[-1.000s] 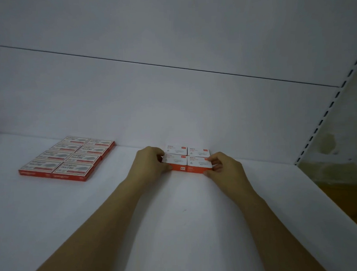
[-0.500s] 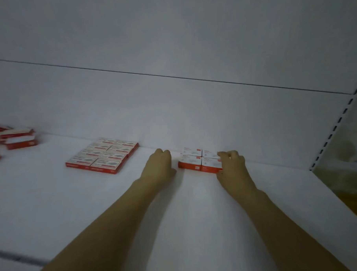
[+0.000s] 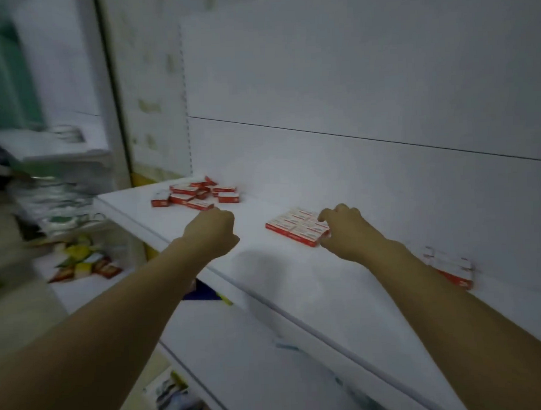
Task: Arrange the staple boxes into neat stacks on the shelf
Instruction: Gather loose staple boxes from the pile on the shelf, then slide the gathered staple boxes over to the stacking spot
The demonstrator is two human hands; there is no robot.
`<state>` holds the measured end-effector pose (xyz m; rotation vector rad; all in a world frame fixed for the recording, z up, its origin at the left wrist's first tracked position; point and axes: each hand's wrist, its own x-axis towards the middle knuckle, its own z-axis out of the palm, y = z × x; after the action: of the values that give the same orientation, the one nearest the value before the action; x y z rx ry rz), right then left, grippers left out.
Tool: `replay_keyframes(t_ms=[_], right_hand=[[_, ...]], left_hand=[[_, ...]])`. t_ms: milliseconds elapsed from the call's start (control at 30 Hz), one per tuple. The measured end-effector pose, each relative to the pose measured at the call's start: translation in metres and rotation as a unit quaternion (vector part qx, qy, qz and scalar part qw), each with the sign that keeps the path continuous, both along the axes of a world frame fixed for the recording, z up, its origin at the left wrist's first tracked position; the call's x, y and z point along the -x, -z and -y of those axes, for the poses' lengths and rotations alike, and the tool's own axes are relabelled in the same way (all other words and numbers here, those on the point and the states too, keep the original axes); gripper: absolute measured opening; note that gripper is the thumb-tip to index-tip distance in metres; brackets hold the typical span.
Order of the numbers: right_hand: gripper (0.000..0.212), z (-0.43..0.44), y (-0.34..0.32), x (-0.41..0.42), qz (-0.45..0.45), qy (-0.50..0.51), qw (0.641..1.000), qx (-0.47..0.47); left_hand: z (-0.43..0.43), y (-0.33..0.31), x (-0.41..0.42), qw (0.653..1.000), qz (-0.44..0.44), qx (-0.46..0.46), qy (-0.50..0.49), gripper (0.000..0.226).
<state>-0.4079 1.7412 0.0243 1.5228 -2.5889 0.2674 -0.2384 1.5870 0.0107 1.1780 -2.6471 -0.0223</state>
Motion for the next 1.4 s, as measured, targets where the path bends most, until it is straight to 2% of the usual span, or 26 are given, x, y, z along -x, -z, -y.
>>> replay_keyframes(t_ms=[267,633,867,967,1033,1200,1400], right_hand=[[0.048,0.108,-0.006,-0.079,0.004,-0.108,0.994,-0.002],[0.044,0.272,0.002,-0.147,0.031,-0.106,0.994,-0.013],[0.044,0.354,0.023,-0.164,0.070,-0.076,0.994,-0.035],[0.048,0.391,0.036,-0.162,0.108,-0.062,0.992,-0.024],[0.051,0.417,0.043,-0.158,0.140,-0.049,0.989,-0.003],[0.061,0.469,0.048,-0.148,0.108,-0.019,0.993,-0.039],[0.036,0.508,0.038,-0.132,0.100,-0.028,0.990,-0.094]], left_hand=[[0.070,-0.014,-0.095,0.997,0.000,0.003,-0.072,0.034],[0.216,-0.014,-0.159,0.998,0.003,0.016,-0.062,0.031],[0.300,0.000,-0.163,0.999,-0.012,-0.013,-0.043,0.031],[0.335,0.011,-0.156,0.999,-0.011,-0.018,-0.036,0.017],[0.358,0.015,-0.153,0.999,-0.009,-0.019,-0.032,0.016],[0.415,0.020,-0.142,0.999,0.000,-0.027,-0.040,0.021],[0.463,0.017,-0.111,0.999,0.010,-0.030,-0.034,0.031]])
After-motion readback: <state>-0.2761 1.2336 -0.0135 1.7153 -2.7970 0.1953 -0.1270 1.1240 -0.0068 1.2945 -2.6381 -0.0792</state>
